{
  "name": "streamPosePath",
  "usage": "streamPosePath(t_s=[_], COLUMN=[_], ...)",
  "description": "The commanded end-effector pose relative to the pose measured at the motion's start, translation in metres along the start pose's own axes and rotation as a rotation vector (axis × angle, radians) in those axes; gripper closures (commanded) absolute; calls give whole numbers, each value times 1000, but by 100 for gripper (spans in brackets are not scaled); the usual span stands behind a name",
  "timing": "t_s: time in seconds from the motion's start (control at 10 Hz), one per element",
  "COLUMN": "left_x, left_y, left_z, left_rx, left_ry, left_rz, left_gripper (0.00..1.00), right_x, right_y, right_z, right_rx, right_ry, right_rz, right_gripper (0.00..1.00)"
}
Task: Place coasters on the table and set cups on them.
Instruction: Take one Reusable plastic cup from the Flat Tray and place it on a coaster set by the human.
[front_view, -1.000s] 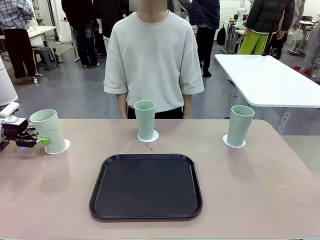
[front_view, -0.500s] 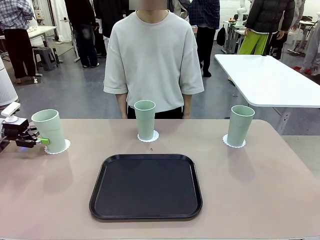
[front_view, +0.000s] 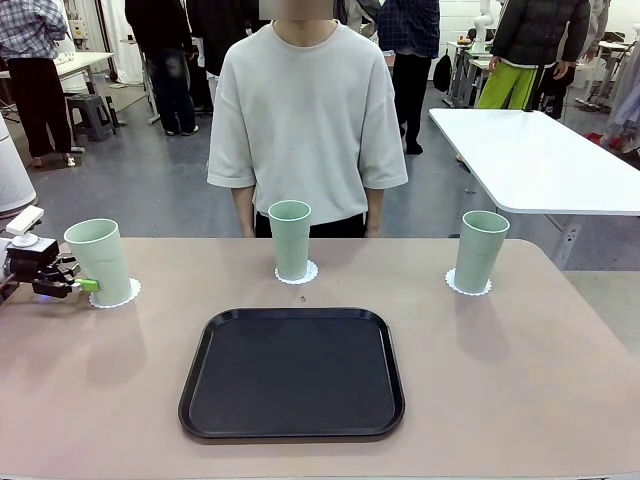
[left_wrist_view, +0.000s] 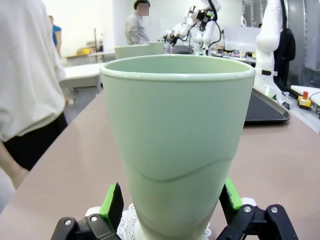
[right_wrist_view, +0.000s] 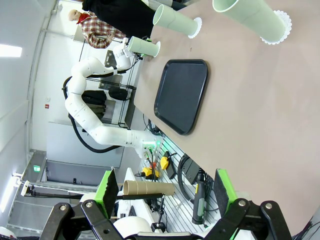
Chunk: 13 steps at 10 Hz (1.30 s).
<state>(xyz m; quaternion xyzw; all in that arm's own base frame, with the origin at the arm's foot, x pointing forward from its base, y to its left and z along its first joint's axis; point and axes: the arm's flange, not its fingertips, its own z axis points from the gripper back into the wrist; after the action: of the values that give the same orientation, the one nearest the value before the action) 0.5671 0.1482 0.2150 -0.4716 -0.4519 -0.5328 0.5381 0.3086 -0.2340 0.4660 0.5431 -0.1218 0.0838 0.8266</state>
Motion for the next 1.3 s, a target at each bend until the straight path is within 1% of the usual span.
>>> streamPosePath(t_s=[0.0, 0.4, 1.0, 1.1, 1.2], left_x=[3, 2, 4, 8, 19], left_y=[5, 10, 15, 16, 15], left_z=[-1, 11, 37, 46, 60], left_rx=[-2, -54, -36, -26, -13], left_ry=[19, 85, 102, 124, 171], left_rz=[17, 76, 73, 62, 48], left_gripper=[0, 0, 0, 0, 0], right_x=[0, 0, 0, 0, 0], right_y=[1, 1, 1, 1, 1], right_z=[0, 0, 0, 0, 0], right_rx=[9, 9, 9, 9, 9], right_ry=[-1, -1, -1, -1, -1], right_rz=[2, 2, 2, 2, 2], right_gripper=[0, 0, 0, 0, 0])
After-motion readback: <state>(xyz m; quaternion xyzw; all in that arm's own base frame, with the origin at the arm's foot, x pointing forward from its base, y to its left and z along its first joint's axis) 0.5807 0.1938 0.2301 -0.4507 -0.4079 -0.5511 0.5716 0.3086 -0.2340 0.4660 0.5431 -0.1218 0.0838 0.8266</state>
